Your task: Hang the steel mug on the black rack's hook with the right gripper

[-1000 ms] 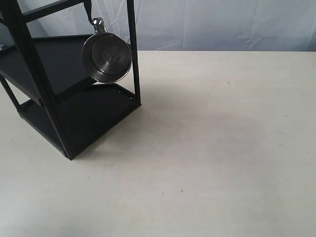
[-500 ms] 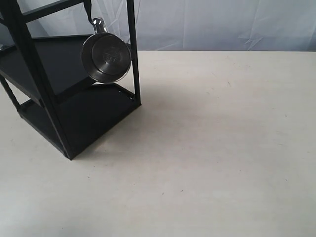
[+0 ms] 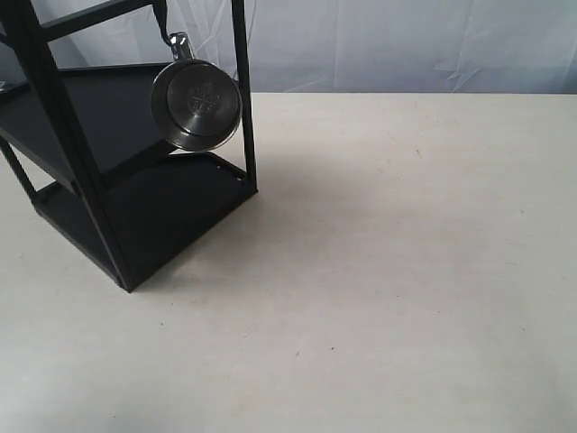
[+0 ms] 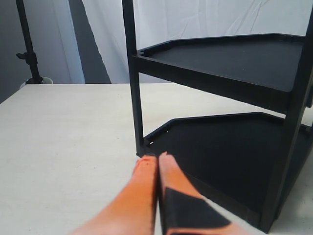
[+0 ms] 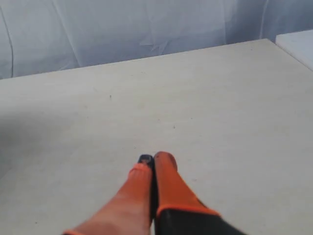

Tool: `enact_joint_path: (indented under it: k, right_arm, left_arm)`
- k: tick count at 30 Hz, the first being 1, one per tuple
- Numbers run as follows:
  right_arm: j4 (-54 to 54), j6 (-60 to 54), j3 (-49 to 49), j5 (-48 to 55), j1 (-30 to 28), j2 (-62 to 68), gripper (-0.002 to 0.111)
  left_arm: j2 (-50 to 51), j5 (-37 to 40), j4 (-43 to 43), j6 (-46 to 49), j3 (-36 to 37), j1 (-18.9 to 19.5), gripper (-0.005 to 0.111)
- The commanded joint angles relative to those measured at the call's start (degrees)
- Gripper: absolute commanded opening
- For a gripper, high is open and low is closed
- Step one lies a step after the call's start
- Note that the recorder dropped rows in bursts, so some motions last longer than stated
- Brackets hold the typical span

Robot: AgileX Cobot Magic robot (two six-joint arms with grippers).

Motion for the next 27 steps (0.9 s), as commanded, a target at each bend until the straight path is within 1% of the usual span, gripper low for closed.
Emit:
enact_joint_path:
  k: [1, 5, 27]
  right_arm:
    - [7.1, -13.21, 3.08, -3.72, -0.27, -1.81, -0.001]
    - [9.96, -17.9, 5.65, -5.16, -0.27, -2.9, -0.001]
    - [11.48, -17.77, 6.24, -6.59, -0.27, -3.49, -0.001]
  left_arm:
    - [-0.27, -0.35, 0.07, -0.02, -0.12, -0.07, 0.001]
    - [-0.27, -0.35, 0.07, -0.02, -0.12, -0.07, 0.001]
    - [-0.27, -0.35, 0.07, -0.02, -0.12, -0.07, 0.001]
